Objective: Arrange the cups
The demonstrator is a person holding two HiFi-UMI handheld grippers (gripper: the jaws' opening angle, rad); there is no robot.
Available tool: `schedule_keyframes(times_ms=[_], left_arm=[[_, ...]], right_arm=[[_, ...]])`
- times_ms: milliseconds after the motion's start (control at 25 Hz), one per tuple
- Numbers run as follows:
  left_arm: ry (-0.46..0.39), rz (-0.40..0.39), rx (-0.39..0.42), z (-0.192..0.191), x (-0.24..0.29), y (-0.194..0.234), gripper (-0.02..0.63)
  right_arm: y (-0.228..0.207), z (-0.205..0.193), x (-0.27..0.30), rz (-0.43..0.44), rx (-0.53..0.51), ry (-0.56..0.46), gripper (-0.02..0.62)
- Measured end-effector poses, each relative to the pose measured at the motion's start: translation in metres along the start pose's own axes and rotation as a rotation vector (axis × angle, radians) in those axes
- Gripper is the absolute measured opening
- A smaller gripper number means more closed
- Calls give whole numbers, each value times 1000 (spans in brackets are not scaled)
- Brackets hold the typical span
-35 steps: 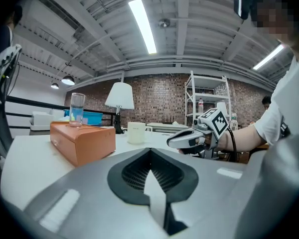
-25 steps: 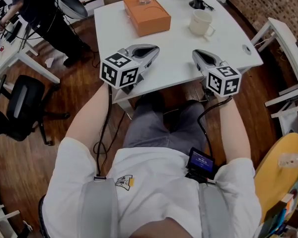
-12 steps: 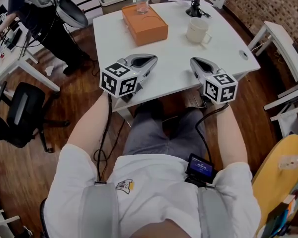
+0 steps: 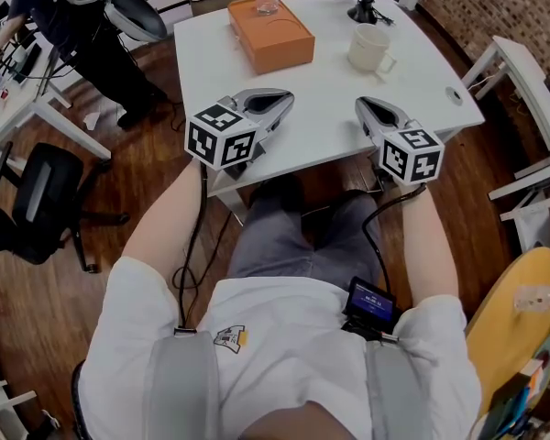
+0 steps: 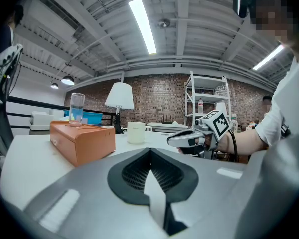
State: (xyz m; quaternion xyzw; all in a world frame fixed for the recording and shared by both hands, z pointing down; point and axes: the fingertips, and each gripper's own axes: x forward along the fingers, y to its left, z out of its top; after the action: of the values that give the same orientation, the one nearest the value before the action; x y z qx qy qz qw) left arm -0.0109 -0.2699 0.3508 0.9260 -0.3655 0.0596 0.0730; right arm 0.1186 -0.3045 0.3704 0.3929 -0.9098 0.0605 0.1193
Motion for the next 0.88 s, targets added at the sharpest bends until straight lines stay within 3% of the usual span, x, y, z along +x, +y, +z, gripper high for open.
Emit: schedule_keyframes(times_ms=[480, 880], left_arm=[[-1, -6, 0, 0, -1, -1, 0], [-2, -14, 0, 2, 6, 1, 0]], right_arm=[[-2, 0, 1, 2, 19, 11, 21], [-69, 19, 12, -99, -48, 88, 68]])
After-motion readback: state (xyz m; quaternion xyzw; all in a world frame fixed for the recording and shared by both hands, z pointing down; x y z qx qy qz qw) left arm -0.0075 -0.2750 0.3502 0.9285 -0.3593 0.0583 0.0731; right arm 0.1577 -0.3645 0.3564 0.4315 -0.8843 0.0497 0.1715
